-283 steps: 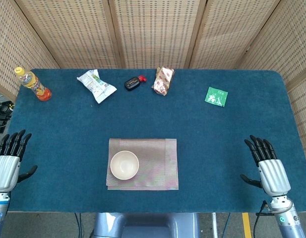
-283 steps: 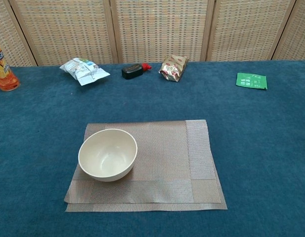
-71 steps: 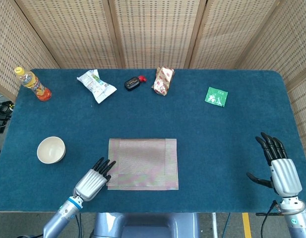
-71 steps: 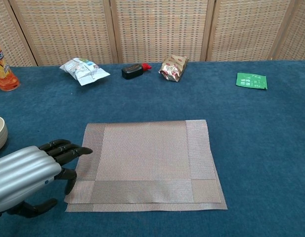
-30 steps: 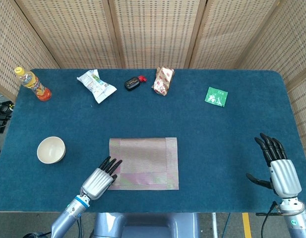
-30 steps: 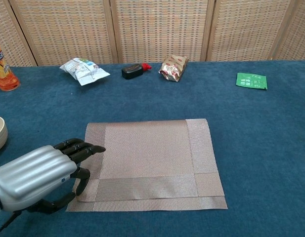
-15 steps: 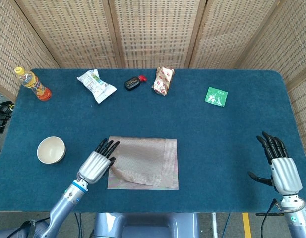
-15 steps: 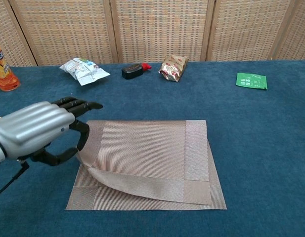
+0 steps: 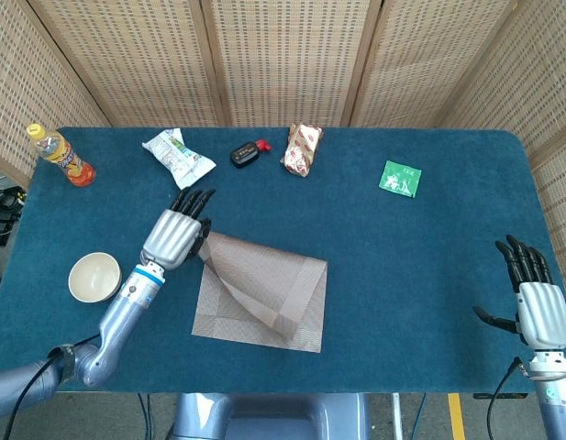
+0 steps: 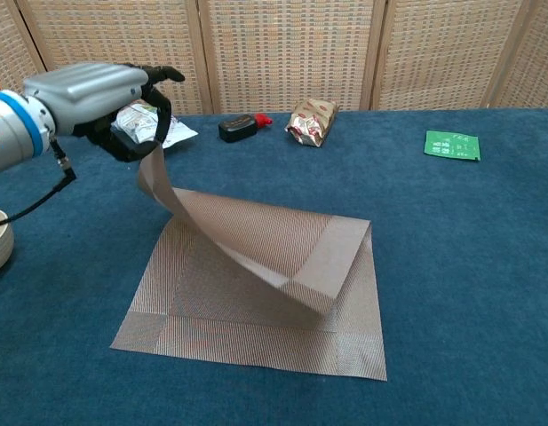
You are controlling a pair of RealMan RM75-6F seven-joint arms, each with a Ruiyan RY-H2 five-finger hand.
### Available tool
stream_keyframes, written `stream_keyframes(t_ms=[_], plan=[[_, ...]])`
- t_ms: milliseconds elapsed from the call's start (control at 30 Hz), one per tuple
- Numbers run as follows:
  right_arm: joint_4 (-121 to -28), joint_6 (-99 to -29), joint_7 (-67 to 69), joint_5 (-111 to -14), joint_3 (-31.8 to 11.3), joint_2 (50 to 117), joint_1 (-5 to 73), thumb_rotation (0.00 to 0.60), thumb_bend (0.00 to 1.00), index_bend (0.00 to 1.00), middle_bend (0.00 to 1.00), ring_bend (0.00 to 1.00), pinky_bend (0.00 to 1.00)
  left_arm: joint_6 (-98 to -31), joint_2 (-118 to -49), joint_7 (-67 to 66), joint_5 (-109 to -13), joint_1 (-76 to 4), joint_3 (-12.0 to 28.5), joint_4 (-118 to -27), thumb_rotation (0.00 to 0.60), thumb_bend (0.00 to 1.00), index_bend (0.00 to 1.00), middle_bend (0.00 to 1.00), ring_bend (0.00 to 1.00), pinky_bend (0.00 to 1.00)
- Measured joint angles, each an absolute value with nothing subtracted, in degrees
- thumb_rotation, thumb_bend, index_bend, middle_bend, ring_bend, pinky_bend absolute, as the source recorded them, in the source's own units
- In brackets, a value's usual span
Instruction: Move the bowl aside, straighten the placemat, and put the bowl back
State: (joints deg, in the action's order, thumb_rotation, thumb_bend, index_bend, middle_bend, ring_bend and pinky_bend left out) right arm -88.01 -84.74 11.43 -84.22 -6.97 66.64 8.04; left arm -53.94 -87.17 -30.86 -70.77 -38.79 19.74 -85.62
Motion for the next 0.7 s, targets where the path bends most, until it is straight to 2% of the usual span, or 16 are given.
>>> stream_keyframes(t_ms=[133, 300, 367, 467, 533, 600, 700], plan=[[-87.5, -84.5, 11.3, -83.7, -7.3, 66.9, 8.2, 0.600, 0.05, 0.00, 0.00, 0.00, 0.00, -51.0, -87.3, -30.3, -63.3, -43.3, 24.4, -81.0, 0.600, 0.50, 0.63, 0.00, 0.00, 0.00], [-86.8, -83.9, 11.5, -82.9, -7.7, 67.1, 8.4, 0.600, 0.05, 0.00, 0.00, 0.00, 0.00, -48.4, -88.9, -30.6, -56.6, -48.6, 27.4, -71.9, 0.600, 0.49, 0.59, 0.00, 0.00, 0.00], [-86.4, -83.2, 11.6, -82.3, -7.9, 67.2, 8.5, 0.600, 0.05, 0.00, 0.00, 0.00, 0.00, -47.6, -90.1, -30.6, -54.3, -50.5, 28.2, -67.3, 0.600, 0.47, 0.48, 0.00, 0.00, 0.00], [-85.7, -82.4, 11.7, -81.4, -8.1, 67.5, 8.8, 0.600, 0.05, 0.00, 0.00, 0.00, 0.00, -46.9, -92.1, -30.6, -52.1, -52.9, 28.5, -60.6, 0.600, 0.37, 0.17, 0.00, 0.00, 0.00], [-85.4, -82.0, 11.6, -81.1, -8.2, 67.6, 8.9, 0.600, 0.05, 0.00, 0.00, 0.00, 0.00, -46.2, -93.5, -30.7, -50.7, -54.2, 28.2, -56.2, 0.600, 0.32, 0.07, 0.00, 0.00, 0.00], [-85.1, -81.5, 11.4, -80.8, -8.2, 67.8, 9.0, 0.600, 0.05, 0.00, 0.00, 0.00, 0.00, -45.6, -94.6, -30.4, -49.7, -55.0, 27.7, -53.1, 0.600, 0.30, 0.02, 0.00, 0.00, 0.00], [-84.8, -80.9, 10.9, -80.5, -8.2, 68.2, 9.2, 0.600, 0.05, 0.00, 0.00, 0.00, 0.00, -45.1, -95.7, -28.3, -49.5, -55.2, 26.5, -50.5, 0.600, 0.30, 0.01, 0.00, 0.00, 0.00]])
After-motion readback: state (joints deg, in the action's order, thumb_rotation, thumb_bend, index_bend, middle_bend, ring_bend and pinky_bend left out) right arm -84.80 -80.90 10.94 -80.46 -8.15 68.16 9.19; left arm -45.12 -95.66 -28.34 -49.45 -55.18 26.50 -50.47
